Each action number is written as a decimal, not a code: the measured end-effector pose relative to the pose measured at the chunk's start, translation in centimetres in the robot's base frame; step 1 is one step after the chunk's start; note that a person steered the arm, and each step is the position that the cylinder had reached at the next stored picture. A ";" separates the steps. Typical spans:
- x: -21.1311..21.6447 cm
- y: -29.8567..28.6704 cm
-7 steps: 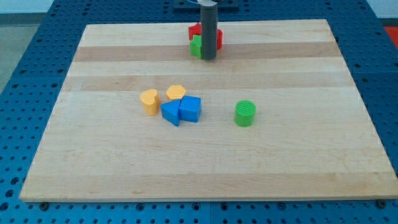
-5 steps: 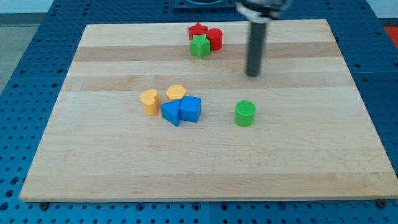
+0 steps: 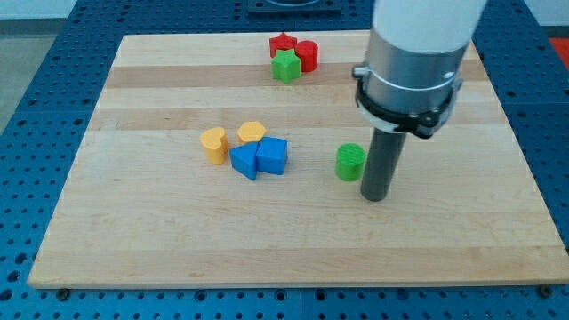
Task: Move the green circle closer to green star
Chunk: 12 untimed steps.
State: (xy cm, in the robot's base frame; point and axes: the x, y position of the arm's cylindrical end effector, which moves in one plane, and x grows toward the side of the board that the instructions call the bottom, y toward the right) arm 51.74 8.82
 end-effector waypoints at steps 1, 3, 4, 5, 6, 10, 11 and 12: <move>-2.1 -0.2; -11.5 -4.8; -12.4 -4.8; -12.4 0.7; -9.1 1.3; -7.6 -6.8; -11.5 -9.4; -14.6 -10.1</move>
State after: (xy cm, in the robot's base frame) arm 37.10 -1.31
